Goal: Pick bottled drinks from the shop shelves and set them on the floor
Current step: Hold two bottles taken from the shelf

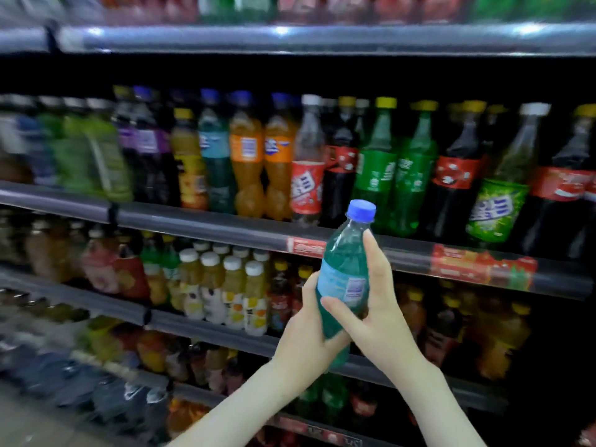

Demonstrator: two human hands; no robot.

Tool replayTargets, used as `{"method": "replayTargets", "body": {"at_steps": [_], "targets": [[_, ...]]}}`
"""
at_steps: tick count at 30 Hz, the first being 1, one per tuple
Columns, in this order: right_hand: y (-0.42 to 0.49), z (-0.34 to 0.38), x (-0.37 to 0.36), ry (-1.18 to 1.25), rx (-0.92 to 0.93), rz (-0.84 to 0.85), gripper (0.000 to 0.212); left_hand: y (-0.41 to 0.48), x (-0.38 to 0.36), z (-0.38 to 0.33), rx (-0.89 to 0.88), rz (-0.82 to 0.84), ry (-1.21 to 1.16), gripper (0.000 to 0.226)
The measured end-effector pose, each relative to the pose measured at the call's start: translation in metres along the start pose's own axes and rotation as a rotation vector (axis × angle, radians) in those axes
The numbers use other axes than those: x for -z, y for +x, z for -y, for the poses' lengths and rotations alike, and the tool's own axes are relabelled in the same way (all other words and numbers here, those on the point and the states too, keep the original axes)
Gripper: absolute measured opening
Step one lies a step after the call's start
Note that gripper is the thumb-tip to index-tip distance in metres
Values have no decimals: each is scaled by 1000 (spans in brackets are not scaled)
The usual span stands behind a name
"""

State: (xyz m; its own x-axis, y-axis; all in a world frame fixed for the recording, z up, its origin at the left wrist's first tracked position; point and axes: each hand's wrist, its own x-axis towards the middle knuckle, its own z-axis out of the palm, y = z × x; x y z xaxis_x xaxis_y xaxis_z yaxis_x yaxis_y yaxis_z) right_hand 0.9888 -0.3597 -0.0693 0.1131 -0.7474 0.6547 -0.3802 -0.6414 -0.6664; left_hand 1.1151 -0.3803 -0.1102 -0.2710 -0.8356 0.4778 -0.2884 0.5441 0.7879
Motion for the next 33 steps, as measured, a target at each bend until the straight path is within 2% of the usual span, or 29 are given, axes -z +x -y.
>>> {"method": "replayTargets", "body": {"at_steps": [5,9,14,16,18,20,22,24,29,33], "targets": [[30,33,-90,19,-8,104,105,-24,112,21,66,-6,36,77],[54,54,-140,51,-26,165,107,-27,173,38,95,-18,53,80],[83,63,-173,71,-16,-38,106,5,230,43,52,162,95,77],[100,62,-175,52,8,-113,105,28,251,46,-44,219,237,75],[120,59,-175,12,31,-137,106,52,271,53,-219,138,455,61],[141,53,-176,-15,74,-153,103,78,285,62,-347,-66,641,52],[159,45,-177,-38,107,-184,104,107,294,74,-381,-273,806,52],[175,39,-179,-51,127,-212,107,138,298,85,-361,-413,930,59],[208,39,-182,-99,180,-291,105,194,304,105,-371,-416,1167,78],[222,43,-189,-174,214,-322,103,218,303,115,-402,-439,1174,78]]}}
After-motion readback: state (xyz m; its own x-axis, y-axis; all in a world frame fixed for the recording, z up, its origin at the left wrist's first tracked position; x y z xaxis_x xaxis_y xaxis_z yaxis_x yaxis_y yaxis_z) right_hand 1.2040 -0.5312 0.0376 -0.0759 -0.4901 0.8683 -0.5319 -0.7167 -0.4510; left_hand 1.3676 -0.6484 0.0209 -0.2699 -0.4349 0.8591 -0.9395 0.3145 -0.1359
